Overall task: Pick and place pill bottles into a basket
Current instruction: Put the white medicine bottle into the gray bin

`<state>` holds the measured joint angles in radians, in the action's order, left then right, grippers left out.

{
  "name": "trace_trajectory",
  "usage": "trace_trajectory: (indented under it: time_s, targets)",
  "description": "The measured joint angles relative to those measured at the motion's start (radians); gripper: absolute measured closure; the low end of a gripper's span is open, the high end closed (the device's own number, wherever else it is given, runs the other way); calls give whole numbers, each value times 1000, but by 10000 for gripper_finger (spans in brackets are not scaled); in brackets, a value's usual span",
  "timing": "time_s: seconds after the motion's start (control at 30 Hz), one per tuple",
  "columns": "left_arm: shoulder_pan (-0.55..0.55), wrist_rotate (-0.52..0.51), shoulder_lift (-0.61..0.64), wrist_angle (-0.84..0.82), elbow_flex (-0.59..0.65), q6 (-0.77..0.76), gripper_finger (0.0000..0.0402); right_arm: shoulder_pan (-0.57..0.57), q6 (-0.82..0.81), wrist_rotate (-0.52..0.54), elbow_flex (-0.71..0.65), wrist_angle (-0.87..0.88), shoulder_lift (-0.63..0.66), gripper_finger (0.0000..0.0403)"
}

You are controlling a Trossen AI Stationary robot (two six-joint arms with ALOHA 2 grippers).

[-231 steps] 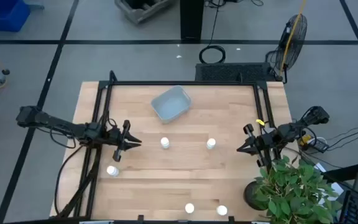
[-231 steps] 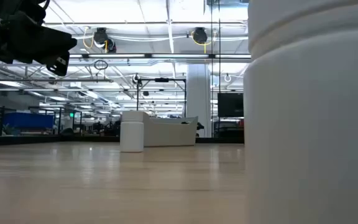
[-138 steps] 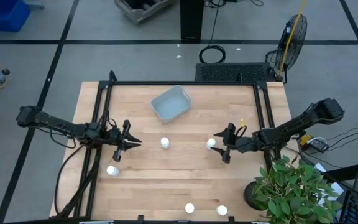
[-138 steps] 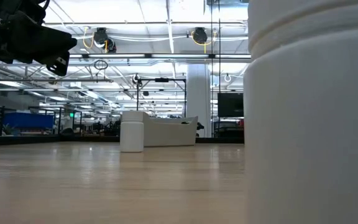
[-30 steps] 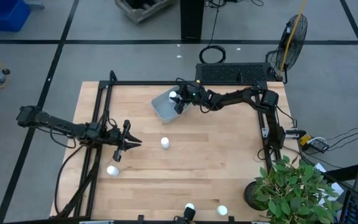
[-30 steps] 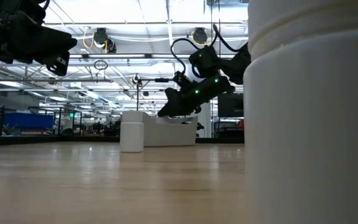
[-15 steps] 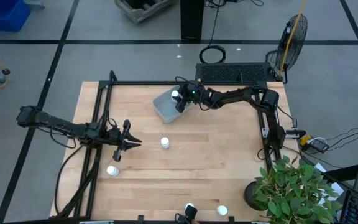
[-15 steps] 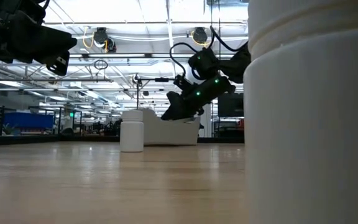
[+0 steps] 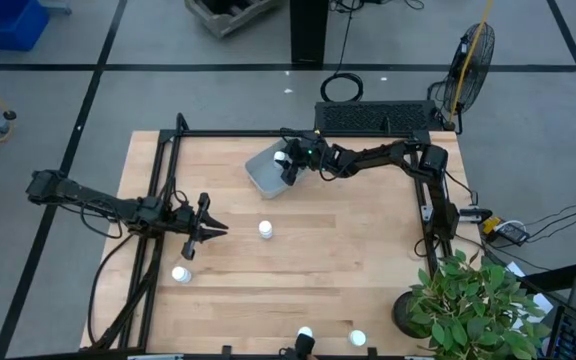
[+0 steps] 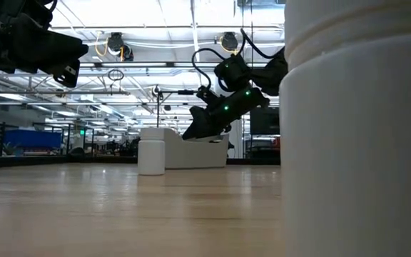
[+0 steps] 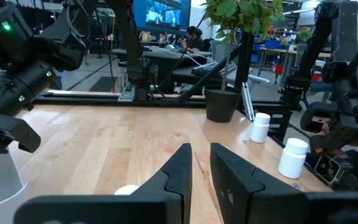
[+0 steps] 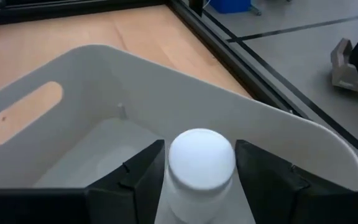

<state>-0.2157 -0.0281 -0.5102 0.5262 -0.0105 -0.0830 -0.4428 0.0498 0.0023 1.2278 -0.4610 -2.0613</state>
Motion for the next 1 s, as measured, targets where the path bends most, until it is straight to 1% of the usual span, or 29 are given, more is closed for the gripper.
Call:
trace_trajectory:
  time_s: [0.27, 0.5, 0.67, 0.83, 0.9, 1.0]
  targets:
    - [0, 0, 0, 0, 0, 0, 339, 8, 5, -1, 0, -4, 10, 208]
    - [0, 0, 0, 0, 0, 0, 339, 60, 45, -3, 0, -4, 55, 212]
    - [0, 0, 0, 0, 0, 0, 339, 129, 48, -10, -1, 59, 106, 204]
    - [0, 0, 0, 0, 0, 0, 339, 208, 51, -98, -1, 118, 129, 189]
    - [0, 0, 0, 0, 0, 0, 339, 244, 43, -127, -1, 116, 130, 181]
    - [0, 0, 0, 0, 0, 0, 339, 305, 60, -128, -1, 117, 130, 164]
